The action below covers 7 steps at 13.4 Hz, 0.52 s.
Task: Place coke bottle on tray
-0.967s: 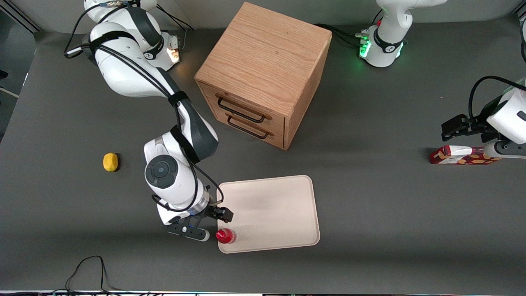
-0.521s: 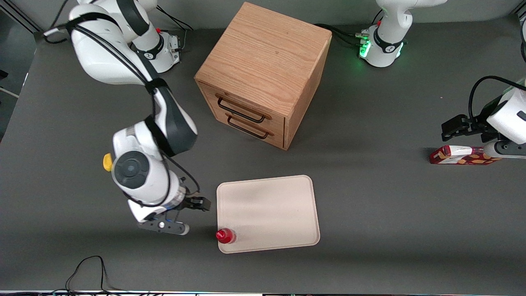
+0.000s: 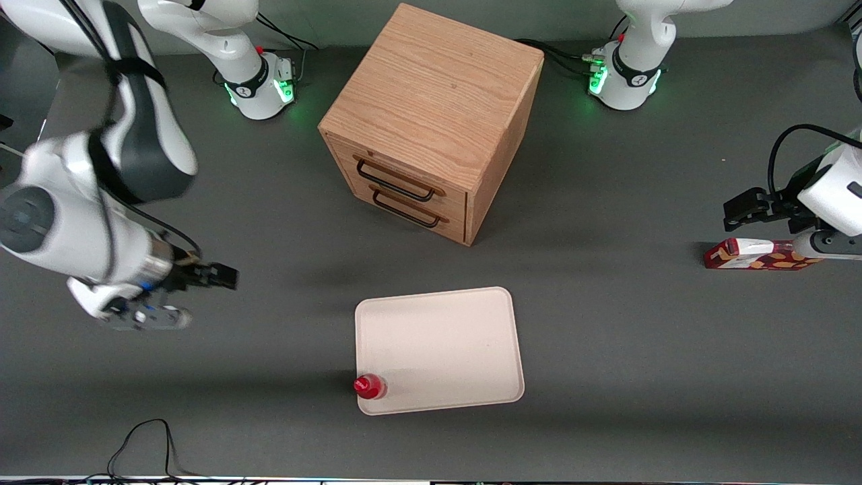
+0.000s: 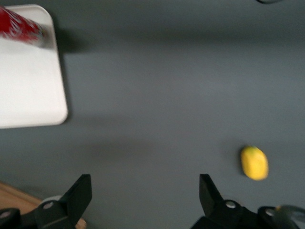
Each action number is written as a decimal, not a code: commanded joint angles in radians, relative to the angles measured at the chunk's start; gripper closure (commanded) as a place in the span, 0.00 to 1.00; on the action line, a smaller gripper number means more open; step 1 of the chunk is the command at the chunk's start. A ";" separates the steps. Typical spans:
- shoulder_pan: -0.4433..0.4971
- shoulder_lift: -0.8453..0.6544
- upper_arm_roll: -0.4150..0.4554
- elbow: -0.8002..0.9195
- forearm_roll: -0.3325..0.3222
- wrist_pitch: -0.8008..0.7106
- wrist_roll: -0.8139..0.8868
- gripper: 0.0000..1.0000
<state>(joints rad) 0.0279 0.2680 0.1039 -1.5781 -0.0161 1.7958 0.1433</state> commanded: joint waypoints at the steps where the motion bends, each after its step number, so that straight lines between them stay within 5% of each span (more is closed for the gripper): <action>1: 0.001 -0.260 -0.085 -0.268 0.038 0.027 -0.091 0.00; 4: 0.081 -0.297 -0.222 -0.231 0.038 -0.044 -0.111 0.00; 7: 0.098 -0.267 -0.230 -0.145 0.038 -0.110 -0.108 0.00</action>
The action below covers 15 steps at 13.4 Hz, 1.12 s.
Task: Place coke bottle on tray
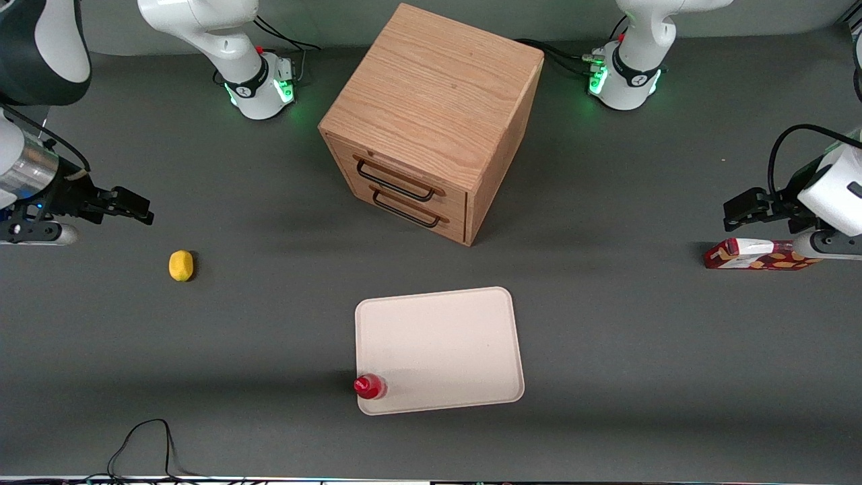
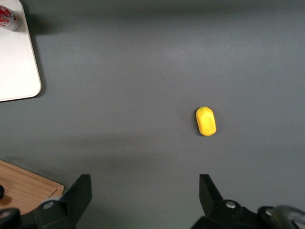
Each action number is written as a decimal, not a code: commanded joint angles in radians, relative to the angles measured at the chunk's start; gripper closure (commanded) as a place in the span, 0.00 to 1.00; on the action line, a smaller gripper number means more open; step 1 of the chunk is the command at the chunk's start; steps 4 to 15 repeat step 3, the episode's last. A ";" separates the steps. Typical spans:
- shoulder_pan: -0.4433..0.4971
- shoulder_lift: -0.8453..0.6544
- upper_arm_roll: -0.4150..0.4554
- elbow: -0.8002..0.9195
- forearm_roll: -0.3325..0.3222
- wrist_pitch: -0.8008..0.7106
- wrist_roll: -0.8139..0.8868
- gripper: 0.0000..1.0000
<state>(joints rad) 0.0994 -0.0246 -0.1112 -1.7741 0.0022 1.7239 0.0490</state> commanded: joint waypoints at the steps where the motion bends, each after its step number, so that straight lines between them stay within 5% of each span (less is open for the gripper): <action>1: 0.023 0.028 -0.013 0.065 0.019 -0.040 -0.009 0.00; 15: 0.022 0.029 -0.012 0.070 0.022 -0.043 -0.002 0.00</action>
